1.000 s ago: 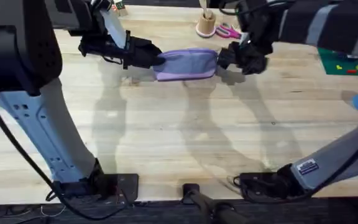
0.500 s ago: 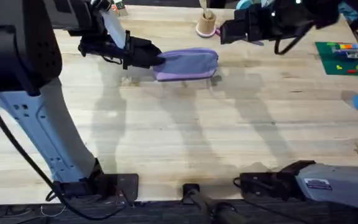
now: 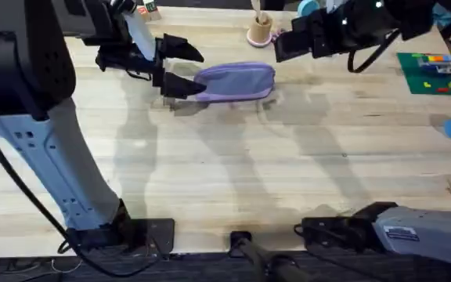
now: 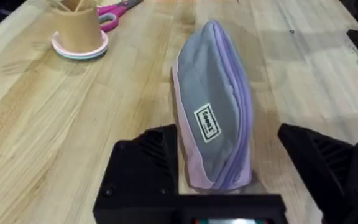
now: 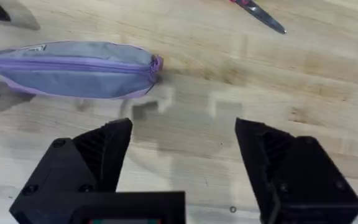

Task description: Unzip the bag, pick up the pens from the table one at a time and place them inside, then zip the bag closed.

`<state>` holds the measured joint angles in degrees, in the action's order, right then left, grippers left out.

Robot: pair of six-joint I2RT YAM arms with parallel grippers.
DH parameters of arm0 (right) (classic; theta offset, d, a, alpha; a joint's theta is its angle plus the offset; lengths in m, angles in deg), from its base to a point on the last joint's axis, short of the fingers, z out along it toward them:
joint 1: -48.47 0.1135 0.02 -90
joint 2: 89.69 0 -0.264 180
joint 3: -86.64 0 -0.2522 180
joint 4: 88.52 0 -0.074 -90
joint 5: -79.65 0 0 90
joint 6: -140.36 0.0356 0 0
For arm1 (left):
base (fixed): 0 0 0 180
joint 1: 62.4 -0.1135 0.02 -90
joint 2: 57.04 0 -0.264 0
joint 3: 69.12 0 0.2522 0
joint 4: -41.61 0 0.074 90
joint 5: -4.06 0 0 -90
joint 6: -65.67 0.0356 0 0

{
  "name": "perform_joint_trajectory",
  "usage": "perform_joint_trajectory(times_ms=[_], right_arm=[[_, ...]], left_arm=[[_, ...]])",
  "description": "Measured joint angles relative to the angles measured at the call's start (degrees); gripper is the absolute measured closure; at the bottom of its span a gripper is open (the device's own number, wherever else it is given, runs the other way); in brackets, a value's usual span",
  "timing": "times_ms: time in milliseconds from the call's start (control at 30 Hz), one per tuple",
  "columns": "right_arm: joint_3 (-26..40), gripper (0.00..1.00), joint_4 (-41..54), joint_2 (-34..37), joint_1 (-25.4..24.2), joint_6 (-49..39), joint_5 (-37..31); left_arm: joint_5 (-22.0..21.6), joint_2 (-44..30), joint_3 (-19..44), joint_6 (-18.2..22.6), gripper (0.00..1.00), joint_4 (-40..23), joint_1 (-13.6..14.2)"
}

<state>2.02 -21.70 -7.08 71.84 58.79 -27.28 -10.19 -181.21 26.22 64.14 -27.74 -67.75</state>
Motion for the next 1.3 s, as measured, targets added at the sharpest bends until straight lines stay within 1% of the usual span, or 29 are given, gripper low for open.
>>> perform_joint_trajectory(times_ms=[100, 167, 233, 267, 367, 433, 500, 567, 733, 833, 933, 1033, 1100, 1200, 1300], right_arm=[[0.0, 0.005, 0.0, 0.0, 0.0, -0.13, 0.0], [0.0, 0.005, -0.04, 0.02, 0.0, -0.15, 0.0], [0.0, 0.005, 0.0, 0.0, 0.04, -0.13, 0.0], [0.0, 0.005, -0.02, 0.0, 0.11, -0.15, 0.0], [0.0, 0.005, 0.0, 0.0, 0.6, -0.15, 0.0], [0.0, 0.005, 0.01, 0.0, 1.18, -0.15, 0.0], [0.0, 0.005, 0.0, 0.01, 1.58, -0.15, 0.0], [0.0, 0.005, 0.0, 0.0, 1.77, -0.17, 0.0], [0.0, 0.005, 0.6, 0.0, 1.79, -0.17, 0.0], [0.0, 0.005, 2.92, 0.0, 1.79, -0.17, 0.0], [0.0, 0.005, 6.33, -0.02, 1.88, -0.17, 0.0], [-0.02, 0.006, 9.28, -0.56, 1.97, -0.02, 0.01], [-0.02, 0.006, 10.23, -1.71, 1.97, 0.57, 0.02], [-0.02, 0.006, 10.41, -4.33, 1.97, 1.46, 0.0], [-0.02, 0.006, 10.61, -6.72, 1.97, 2.73, 0.0]], left_arm=[[-0.84, 0.01, 0.0, 0.01, 0.006, -0.81, 0.0], [-2.97, 0.0, 0.05, 0.01, 0.005, -3.68, 0.0], [-6.27, 0.06, 0.43, -0.02, 0.004, -7.19, 0.0], [-8.71, 0.17, 0.96, -0.02, 0.004, -9.4, 0.0], [-14.84, 1.84, 2.65, -0.17, 0.004, -13.38, 0.0], [-19.22, 4.85, 4.19, -0.86, 0.004, -15.3, 0.0], [-22.98, 8.55, 5.69, -2.89, 0.004, -15.61, 0.0], [-26.57, 12.61, 7.18, -5.89, 0.004, -15.61, 0.0], [-37.18, 22.28, 8.48, -16.02, 0.004, -15.93, 0.54], [-43.61, 27.08, 8.48, -23.12, 0.004, -16.08, 1.99], [-49.0, 31.49, 8.48, -31.05, 0.005, -17.23, 4.05], [-53.09, 35.41, 8.48, -38.92, 0.005, -19.66, 5.85], [-55.57, 37.76, 8.48, -43.99, 0.005, -21.91, 6.58], [-57.96, 40.24, 8.48, -49.88, 0.005, -24.63, 6.71], [-59.36, 41.4, 8.48, -55.05, 0.004, -26.12, 6.71]])
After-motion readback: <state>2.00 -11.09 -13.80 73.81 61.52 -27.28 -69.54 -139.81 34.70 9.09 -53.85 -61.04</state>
